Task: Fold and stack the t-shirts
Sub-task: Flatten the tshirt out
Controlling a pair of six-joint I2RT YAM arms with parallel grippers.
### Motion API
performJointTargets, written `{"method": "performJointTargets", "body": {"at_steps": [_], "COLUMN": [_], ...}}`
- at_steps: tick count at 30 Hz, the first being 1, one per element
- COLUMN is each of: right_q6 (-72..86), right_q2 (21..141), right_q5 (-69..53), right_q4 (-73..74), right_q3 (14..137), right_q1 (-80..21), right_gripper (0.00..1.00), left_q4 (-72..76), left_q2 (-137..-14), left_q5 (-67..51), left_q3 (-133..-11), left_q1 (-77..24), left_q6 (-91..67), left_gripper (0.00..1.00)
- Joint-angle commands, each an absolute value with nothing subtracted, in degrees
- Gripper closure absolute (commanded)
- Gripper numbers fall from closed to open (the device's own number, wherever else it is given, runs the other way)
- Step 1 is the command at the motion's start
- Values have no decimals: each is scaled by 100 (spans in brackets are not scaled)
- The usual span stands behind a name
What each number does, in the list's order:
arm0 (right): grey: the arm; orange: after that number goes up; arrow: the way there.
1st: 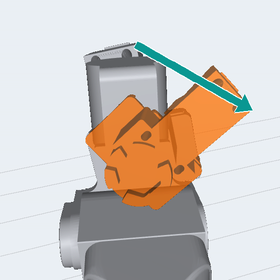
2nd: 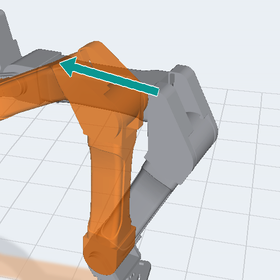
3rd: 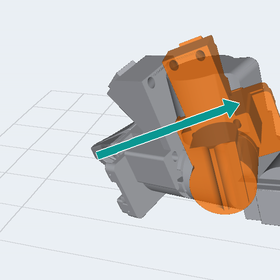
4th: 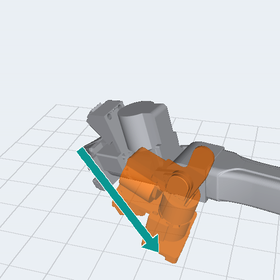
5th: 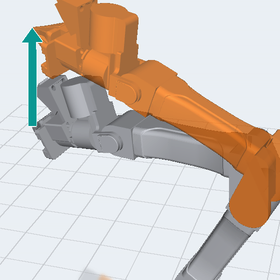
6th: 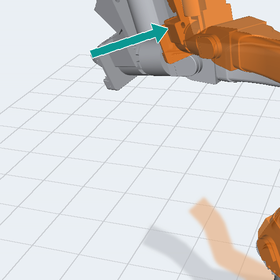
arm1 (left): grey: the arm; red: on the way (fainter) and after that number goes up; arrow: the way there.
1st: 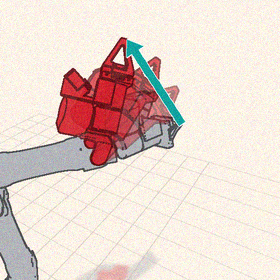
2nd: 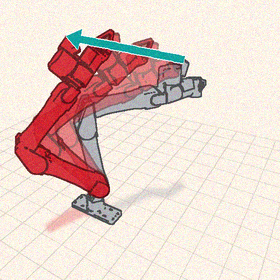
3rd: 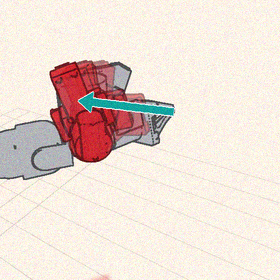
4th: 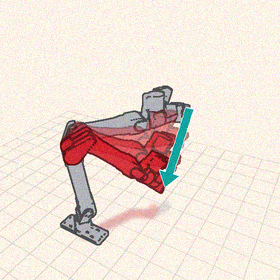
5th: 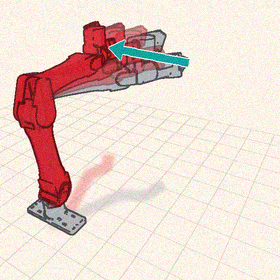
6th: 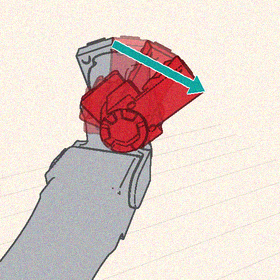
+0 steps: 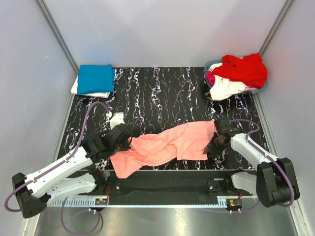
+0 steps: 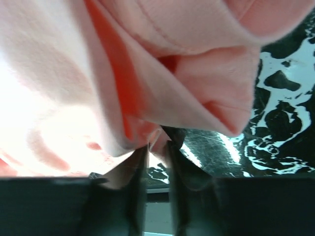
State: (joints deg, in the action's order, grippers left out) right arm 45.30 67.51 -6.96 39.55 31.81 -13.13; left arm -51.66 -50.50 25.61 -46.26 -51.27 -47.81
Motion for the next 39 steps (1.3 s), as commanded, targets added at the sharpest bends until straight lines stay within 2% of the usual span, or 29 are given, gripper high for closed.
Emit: {"method": "performJointTargets", "body": {"at_steps": [1, 3, 4, 5, 10, 13, 18, 23, 28, 34, 39], "right_q6": [4482, 4509, 4509, 4500, 4535, 4509, 4202, 4026, 3771, 2990, 2646], "right_q2": [6768, 6663, 6601, 6409, 5574, 5037, 5009, 5186, 4729, 4044, 3964], "right_q5": [-571, -615, -676, -720, -835, -643, -299, 174, 877, 835, 958], "right_q4": [3762, 3770, 3771, 3771, 4156, 4709, 5711, 6310, 5951, 5169, 5072], "right_q3": [3375, 3323, 3296, 3209, 3260, 3926, 6219, 8598, 9596, 10317, 11003], "right_q1": [-1441, -1494, -1494, -1512, -1503, -1503, -1503, -1503, -1503, -1503, -1503], "right_gripper": [76, 85, 95, 100, 100, 100, 100, 100, 100, 100, 100], "left_q4": [-4966, -4975, -4983, -4966, -5018, -5360, -5993, -6319, -6241, -5372, -5080], "left_q2": [-4913, -4887, -4869, -4852, -4781, -4694, -4377, -4368, -4000, -3315, -3129], "left_q5": [2549, 2549, 2549, 2531, 2487, 2575, 3058, 3217, 3595, 2796, 2260], "left_q3": [-4527, -4465, -4413, -4412, -4535, -5043, -6677, -8294, -9393, -9861, -10291], "left_q1": [-5089, -5071, -5071, -5063, -5062, -5063, -5062, -5063, -5062, -5062, -5062], "left_q6": [-4746, -4746, -4755, -4746, -4702, -4597, -4123, -2894, -1856, -951, -642], "left_gripper": [100, 100, 100, 100, 100, 100, 100, 100, 100, 100, 100]}}
